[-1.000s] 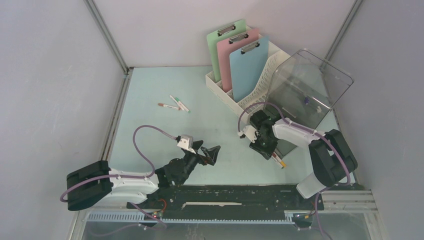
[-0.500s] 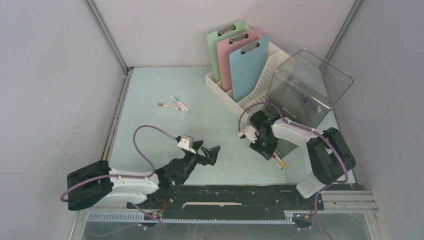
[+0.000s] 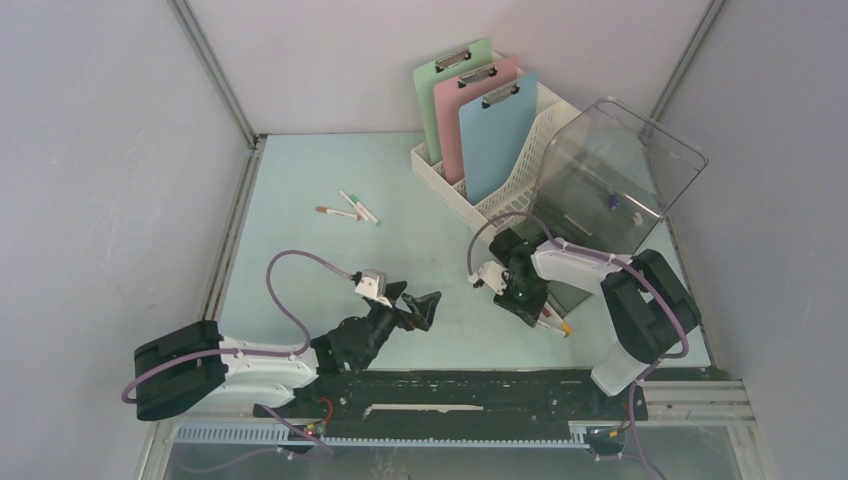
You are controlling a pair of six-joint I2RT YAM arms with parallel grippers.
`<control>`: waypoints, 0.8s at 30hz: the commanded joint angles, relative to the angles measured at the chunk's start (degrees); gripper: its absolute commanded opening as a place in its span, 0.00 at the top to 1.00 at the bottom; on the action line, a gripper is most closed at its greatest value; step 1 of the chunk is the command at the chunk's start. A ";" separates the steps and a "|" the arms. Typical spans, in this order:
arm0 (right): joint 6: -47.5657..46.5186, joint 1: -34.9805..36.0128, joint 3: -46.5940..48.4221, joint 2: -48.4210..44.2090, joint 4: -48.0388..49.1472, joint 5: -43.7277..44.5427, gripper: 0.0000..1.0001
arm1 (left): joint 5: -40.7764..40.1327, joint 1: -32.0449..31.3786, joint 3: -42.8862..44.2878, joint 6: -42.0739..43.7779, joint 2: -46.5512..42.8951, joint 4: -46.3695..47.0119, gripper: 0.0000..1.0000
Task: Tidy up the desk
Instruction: Pick up the stationery from the center of the board.
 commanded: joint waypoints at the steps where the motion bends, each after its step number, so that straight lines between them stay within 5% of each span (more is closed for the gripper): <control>1: 1.57 3.06 0.48 0.96 0.19 -0.99 0.66 | -0.15 -0.02 1.36 -0.80 0.34 2.99 0.00; 13: 3.84 5.01 2.04 1.10 1.70 -1.18 0.87 | 1.03 0.37 -0.71 -4.72 0.70 8.02 0.00; 24: 3.46 -1.72 4.33 -10.14 0.80 -12.75 1.00 | 20.78 1.23 0.54 -4.03 8.70 19.95 0.00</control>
